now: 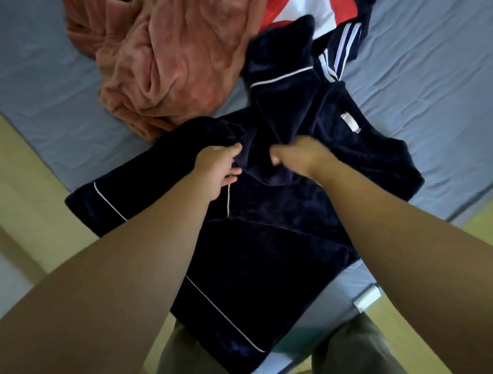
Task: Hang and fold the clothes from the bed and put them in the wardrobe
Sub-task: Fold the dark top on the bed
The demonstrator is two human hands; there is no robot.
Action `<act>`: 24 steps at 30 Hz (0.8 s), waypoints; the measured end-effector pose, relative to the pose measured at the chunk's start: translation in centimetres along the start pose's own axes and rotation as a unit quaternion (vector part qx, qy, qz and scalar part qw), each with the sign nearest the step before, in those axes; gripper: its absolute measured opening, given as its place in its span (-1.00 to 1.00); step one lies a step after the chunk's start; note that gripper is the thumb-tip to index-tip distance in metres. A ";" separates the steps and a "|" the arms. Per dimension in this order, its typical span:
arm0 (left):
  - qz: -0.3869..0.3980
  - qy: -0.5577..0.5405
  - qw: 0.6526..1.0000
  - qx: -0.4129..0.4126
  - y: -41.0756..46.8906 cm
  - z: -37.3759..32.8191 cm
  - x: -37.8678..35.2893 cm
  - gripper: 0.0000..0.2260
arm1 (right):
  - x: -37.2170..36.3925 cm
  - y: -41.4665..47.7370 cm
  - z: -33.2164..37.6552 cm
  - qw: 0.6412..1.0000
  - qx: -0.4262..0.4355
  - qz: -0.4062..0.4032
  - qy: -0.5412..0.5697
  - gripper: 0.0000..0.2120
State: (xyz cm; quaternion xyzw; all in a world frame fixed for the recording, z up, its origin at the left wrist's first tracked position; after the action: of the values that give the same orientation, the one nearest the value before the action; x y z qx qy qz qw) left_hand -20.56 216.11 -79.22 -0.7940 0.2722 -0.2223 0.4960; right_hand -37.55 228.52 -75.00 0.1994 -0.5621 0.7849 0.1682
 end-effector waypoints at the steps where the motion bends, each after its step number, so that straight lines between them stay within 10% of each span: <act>1: -0.008 0.031 0.999 -0.021 -0.1 -0.1 -0.1 -0.85 | 2.1 0.4 1.2 0.995 0.006 -0.100 -0.005 -0.23; 4: -0.020 0.046 0.998 -0.046 -0.7 -0.1 -0.5 -0.89 | 4.0 1.9 5.1 0.974 0.048 -0.202 -0.096 -0.04; 7: -0.028 0.014 0.999 -0.037 -0.5 0.6 -0.3 -0.74 | 2.4 3.8 6.5 0.976 0.093 -0.117 -0.161 -0.59; 13: -0.030 -0.120 0.992 0.028 -0.8 2.3 0.8 -0.78 | 1.8 -1.0 4.8 0.913 0.201 0.016 0.354 -0.62; 19: 0.074 -0.174 0.979 0.072 -2.3 6.3 0.8 -0.47 | -9.2 -6.8 -3.2 0.917 0.315 0.157 -0.189 -0.48; 24: 0.023 0.035 0.996 0.082 -4.3 11.6 2.7 -0.43 | -10.2 -5.4 -9.8 0.983 0.174 0.030 0.042 -0.74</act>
State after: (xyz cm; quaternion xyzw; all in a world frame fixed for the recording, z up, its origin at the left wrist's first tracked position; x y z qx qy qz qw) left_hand -10.41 223.61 -79.79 -0.7359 0.2888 -0.2602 0.5544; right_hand -27.34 239.10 -78.50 0.1757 -0.4150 0.8831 0.1304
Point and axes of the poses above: each hand's wrist, its own y-axis towards the middle knuckle, its own x-axis out of the back of the hand, z = x × y, the point moved 10 cm from there along y, towards the middle knuckle, and after that the axes turned 2 degrees about x, right-handed, at the moved point
